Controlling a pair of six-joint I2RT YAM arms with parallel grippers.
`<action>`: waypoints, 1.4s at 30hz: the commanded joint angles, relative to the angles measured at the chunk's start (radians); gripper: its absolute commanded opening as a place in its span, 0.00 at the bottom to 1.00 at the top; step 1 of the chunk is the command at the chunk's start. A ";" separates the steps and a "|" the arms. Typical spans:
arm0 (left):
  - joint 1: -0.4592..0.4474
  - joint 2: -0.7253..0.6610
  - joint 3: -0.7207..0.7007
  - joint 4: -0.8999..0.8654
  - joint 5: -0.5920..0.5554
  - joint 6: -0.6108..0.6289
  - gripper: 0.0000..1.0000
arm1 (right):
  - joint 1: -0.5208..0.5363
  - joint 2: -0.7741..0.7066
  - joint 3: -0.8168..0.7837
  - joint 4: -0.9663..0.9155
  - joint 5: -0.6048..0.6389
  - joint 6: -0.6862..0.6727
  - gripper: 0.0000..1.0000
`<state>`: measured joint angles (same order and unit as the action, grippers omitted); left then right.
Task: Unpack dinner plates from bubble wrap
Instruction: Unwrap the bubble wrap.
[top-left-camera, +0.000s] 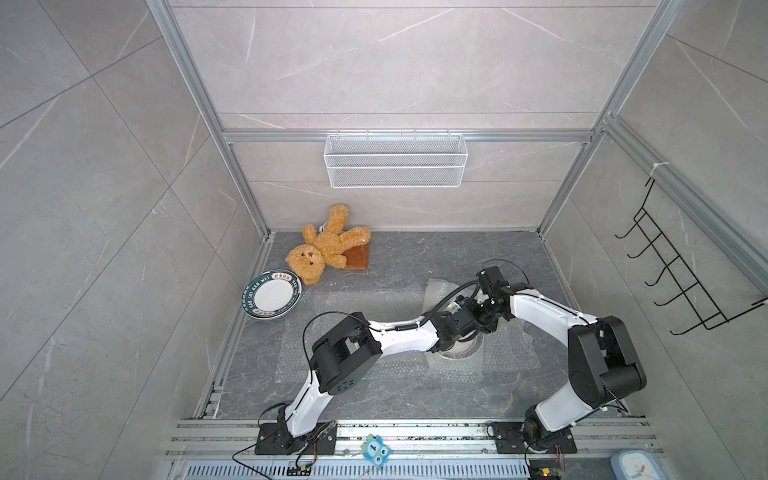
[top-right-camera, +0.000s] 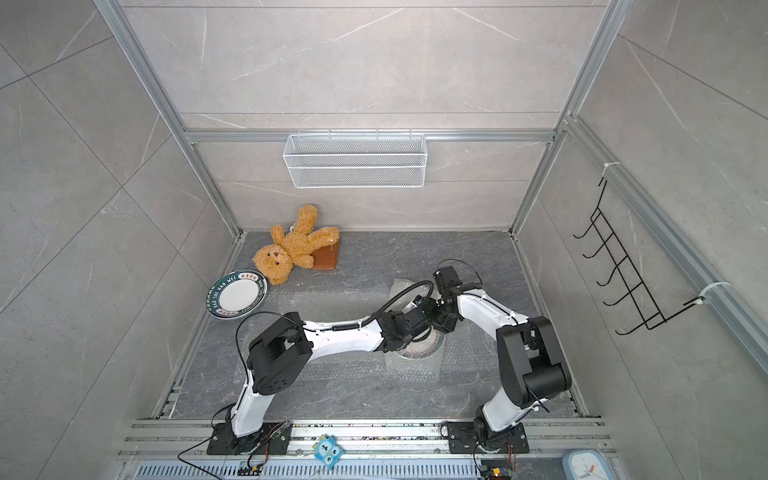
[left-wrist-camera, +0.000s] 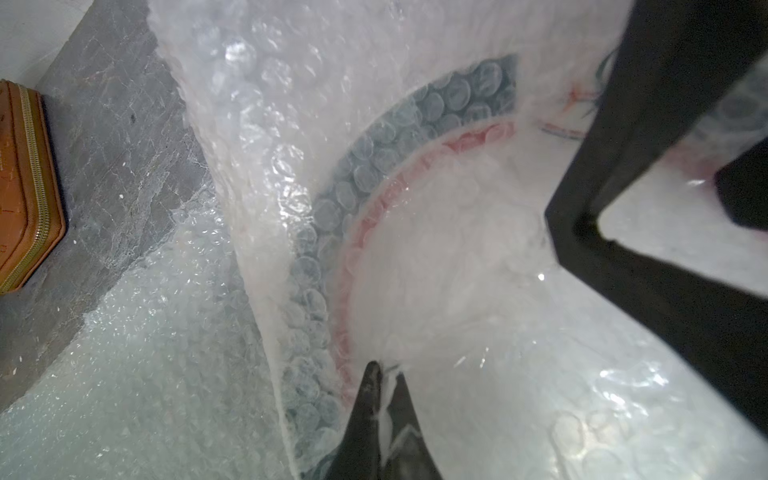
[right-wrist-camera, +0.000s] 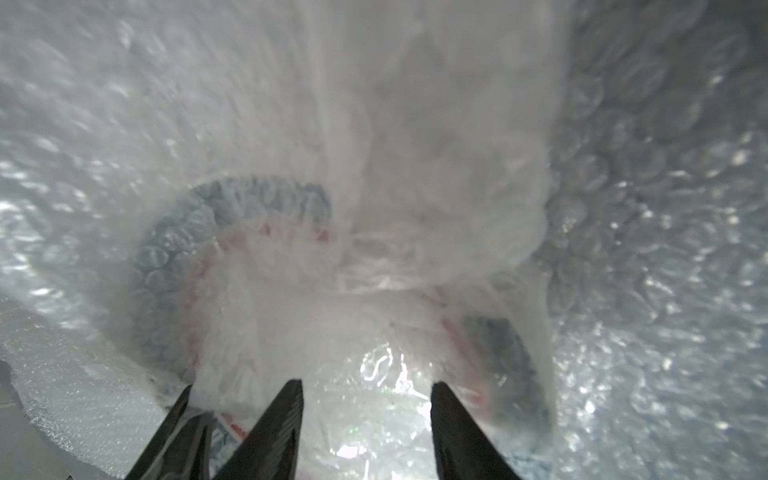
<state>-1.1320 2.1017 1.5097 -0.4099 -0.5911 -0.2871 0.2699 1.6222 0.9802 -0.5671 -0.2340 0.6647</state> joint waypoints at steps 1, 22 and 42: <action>0.017 -0.075 -0.012 0.029 -0.015 -0.059 0.00 | -0.001 0.022 -0.016 0.003 0.038 0.010 0.52; 0.056 -0.177 -0.084 0.003 -0.148 -0.367 0.00 | -0.001 0.099 -0.003 -0.075 0.225 0.076 0.44; 0.527 -0.526 -0.585 0.103 0.498 -0.778 0.66 | 0.000 -0.091 0.089 -0.084 0.081 -0.052 0.47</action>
<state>-0.7063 1.6470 0.9890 -0.3626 -0.2493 -0.9863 0.2726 1.5841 1.0306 -0.5945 -0.1436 0.6449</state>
